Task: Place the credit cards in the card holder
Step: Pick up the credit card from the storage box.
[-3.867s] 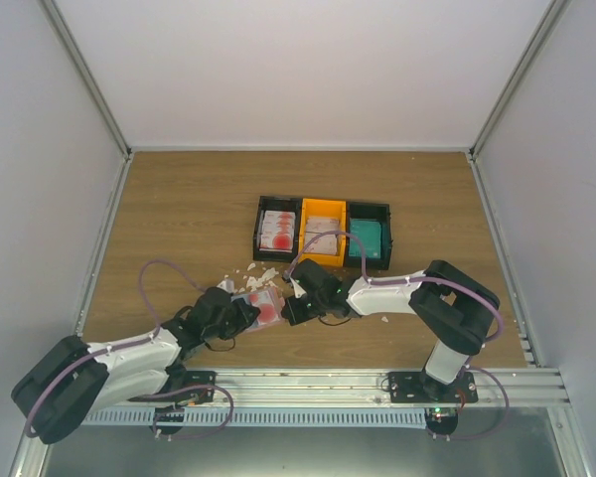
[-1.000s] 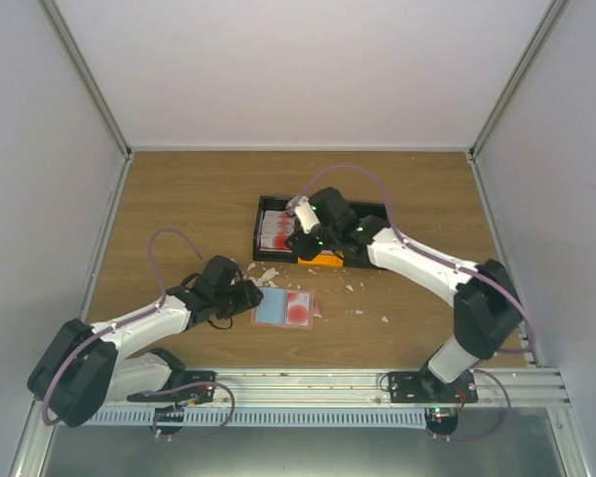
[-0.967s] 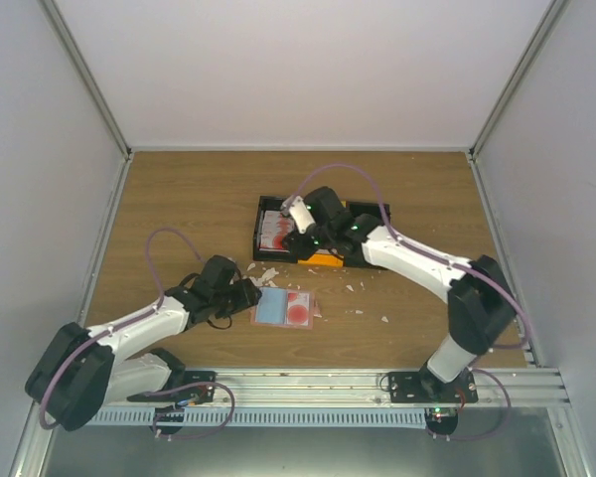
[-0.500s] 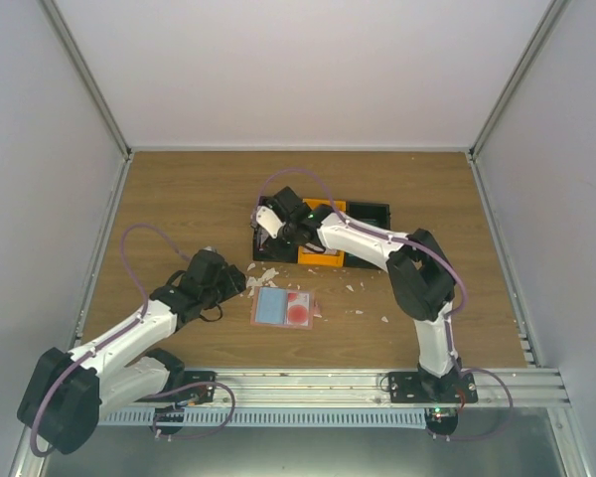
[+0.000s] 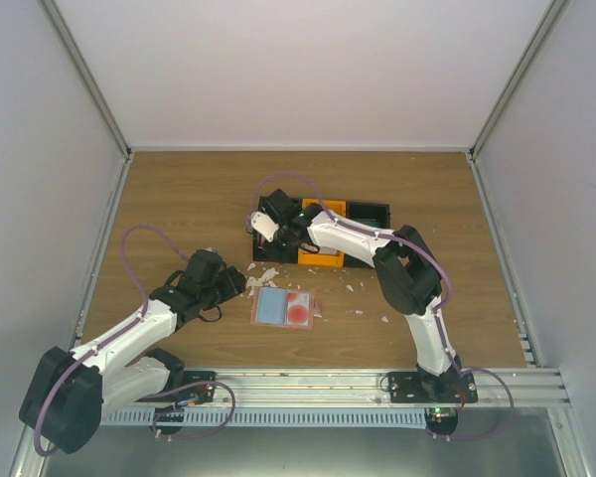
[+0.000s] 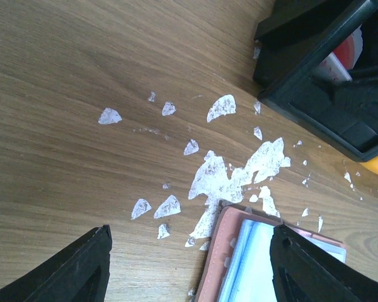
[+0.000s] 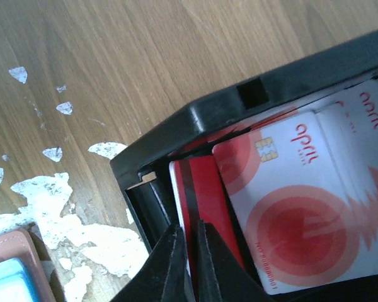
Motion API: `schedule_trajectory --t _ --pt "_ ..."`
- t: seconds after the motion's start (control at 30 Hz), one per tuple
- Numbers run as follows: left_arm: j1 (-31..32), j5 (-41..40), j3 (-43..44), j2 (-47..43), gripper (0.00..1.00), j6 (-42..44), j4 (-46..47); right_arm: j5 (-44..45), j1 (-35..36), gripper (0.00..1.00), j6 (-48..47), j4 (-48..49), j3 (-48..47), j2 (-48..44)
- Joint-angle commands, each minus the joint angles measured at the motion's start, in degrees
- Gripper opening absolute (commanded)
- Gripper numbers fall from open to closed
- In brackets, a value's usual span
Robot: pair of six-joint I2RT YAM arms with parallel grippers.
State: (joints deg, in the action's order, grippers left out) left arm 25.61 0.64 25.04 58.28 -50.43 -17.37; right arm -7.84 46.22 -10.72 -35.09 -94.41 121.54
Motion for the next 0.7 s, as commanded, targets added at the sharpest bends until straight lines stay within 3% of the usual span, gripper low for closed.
schedule_trajectory --t 0.0,0.37,0.67 --pt "-0.5 0.8 -0.8 0.2 0.70 0.9 2.5 0.0 0.3 0.05 0.5 -1.4 -0.6 -0.1" --pt "-0.6 1.7 -1.0 0.8 0.70 1.4 3.6 4.4 0.3 0.00 2.6 0.4 -0.3 -4.3" --pt "-0.6 4.1 -1.1 -0.8 0.75 2.8 6.5 7.7 -0.1 0.00 13.4 3.0 -0.4 -8.5"
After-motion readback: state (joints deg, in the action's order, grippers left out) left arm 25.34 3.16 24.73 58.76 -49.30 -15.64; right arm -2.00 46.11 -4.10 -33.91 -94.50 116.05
